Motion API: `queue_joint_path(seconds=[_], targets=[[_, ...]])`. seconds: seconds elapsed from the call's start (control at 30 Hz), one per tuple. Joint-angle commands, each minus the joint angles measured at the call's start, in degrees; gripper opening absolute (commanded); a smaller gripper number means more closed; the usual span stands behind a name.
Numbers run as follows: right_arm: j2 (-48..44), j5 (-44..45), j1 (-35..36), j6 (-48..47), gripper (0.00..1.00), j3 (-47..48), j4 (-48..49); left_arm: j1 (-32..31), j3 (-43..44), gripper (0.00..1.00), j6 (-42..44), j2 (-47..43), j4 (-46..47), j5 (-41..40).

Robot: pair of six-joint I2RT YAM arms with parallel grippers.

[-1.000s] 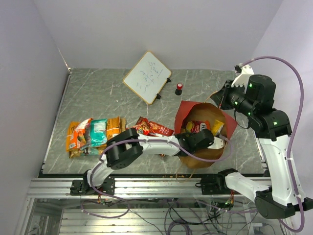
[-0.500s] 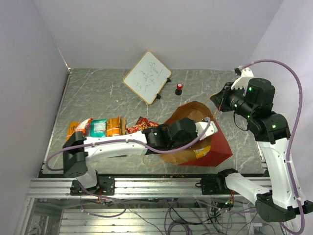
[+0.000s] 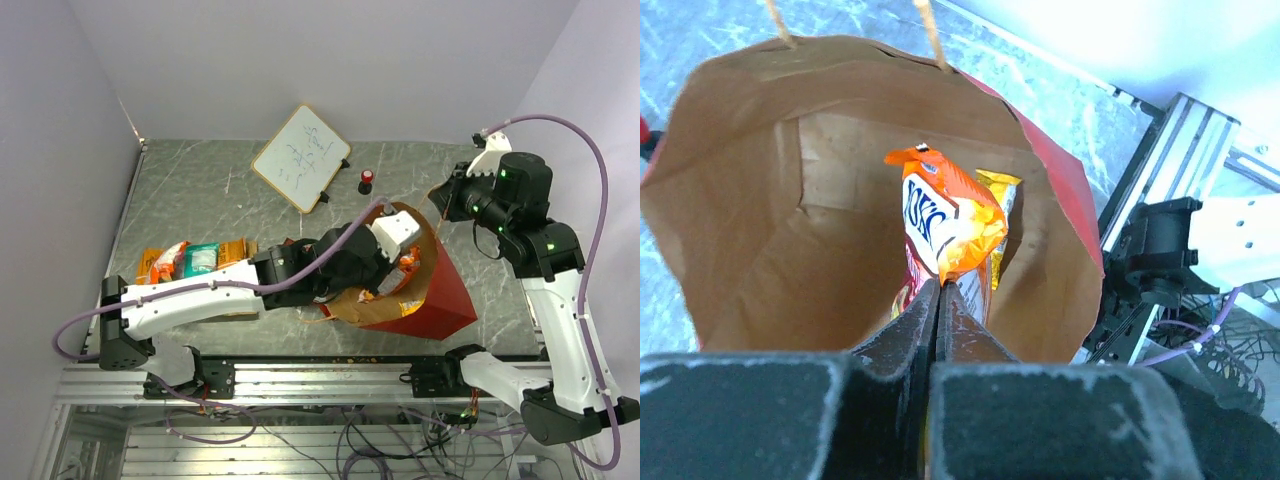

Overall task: Take the snacks out of the paper bag
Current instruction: Take out the snack from the paper bag, then place the snack at the center of the board.

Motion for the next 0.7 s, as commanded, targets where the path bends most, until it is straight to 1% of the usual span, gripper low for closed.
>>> queue_joint_path(seconds=[0.0,0.13,0.2,0.3,0.37,0.5,0.6,0.67], targets=[[-0.16,2.44,-0.03,-1.98,0.0,1.42,2.5,0.09,9.09,0.07,-5.11,-2.27,-6.17,-5.57],[-0.13,8.58,-0.05,-2.29,0.0,1.63,2.66,0.68,13.61,0.07,-7.11,-4.32,-9.0,-8.15],[-0.62,11.26,0.02,-3.37,0.0,1.99,3.73,1.02,15.38,0.07,-8.7,-5.58,-10.4,-11.98],[-1.7,15.64,0.02,-6.14,0.0,2.46,5.66,1.84,18.29,0.07,-10.75,-6.34,-15.22,-17.61],[-2.14,17.84,-0.02,-9.18,0.0,2.91,6.71,2.39,19.02,0.07,-11.09,-7.02,-17.54,-20.67],[-3.48,15.1,-0.01,-22.7,0.0,1.12,10.08,5.64,20.06,0.07,-14.19,-7.89,-24.43,-25.18],[-4.17,19.91,0.02,-25.85,0.0,0.72,12.1,9.35,20.5,0.07,-16.67,-7.65,-30.39,-26.87],[-4.21,20.91,-0.01,-28.3,0.0,0.41,12.42,12.12,18.92,0.07,-17.13,-7.78,-32.47,-25.92]])
